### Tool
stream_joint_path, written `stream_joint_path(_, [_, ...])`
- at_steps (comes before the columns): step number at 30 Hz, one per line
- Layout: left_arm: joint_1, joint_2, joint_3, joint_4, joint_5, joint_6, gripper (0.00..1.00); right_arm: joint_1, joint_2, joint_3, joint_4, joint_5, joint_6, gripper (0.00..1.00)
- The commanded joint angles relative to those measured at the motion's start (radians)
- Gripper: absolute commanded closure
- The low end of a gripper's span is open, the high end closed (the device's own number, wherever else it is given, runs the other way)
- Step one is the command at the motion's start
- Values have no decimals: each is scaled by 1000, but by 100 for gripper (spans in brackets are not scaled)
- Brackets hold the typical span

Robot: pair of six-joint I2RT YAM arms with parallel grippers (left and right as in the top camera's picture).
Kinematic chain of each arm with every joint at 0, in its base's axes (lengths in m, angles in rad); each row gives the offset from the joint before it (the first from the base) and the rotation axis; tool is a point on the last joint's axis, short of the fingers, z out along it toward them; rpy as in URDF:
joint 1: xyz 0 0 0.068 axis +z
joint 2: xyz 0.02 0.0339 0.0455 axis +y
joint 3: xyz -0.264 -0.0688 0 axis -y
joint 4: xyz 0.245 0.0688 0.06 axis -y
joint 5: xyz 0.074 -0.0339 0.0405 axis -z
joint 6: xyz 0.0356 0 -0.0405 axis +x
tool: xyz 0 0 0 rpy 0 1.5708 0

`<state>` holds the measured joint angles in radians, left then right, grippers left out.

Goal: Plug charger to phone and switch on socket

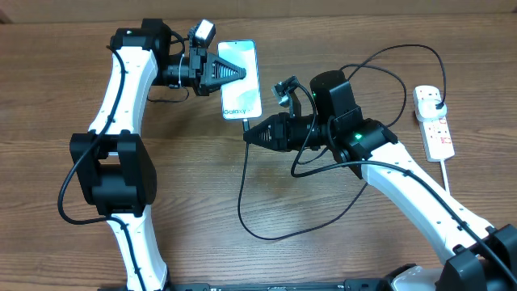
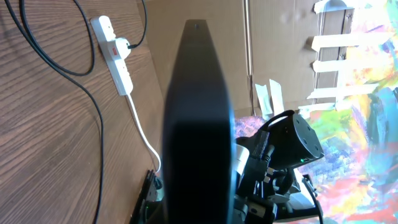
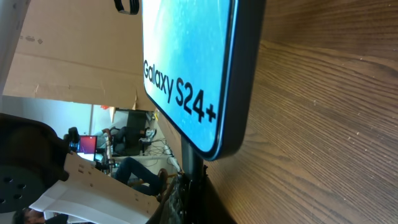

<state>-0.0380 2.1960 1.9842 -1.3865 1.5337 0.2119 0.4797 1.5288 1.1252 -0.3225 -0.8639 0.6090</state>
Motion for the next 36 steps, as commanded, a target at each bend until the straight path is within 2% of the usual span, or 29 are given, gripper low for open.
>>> stream_joint_path(1, [-9,-8,19,4,45,-3,96,5,-14,-1,8,-4,-12,96])
stream_joint_path(36, [-10,-8,19,11,27,-3,96,12,-14,-1,12,-27,-37,96])
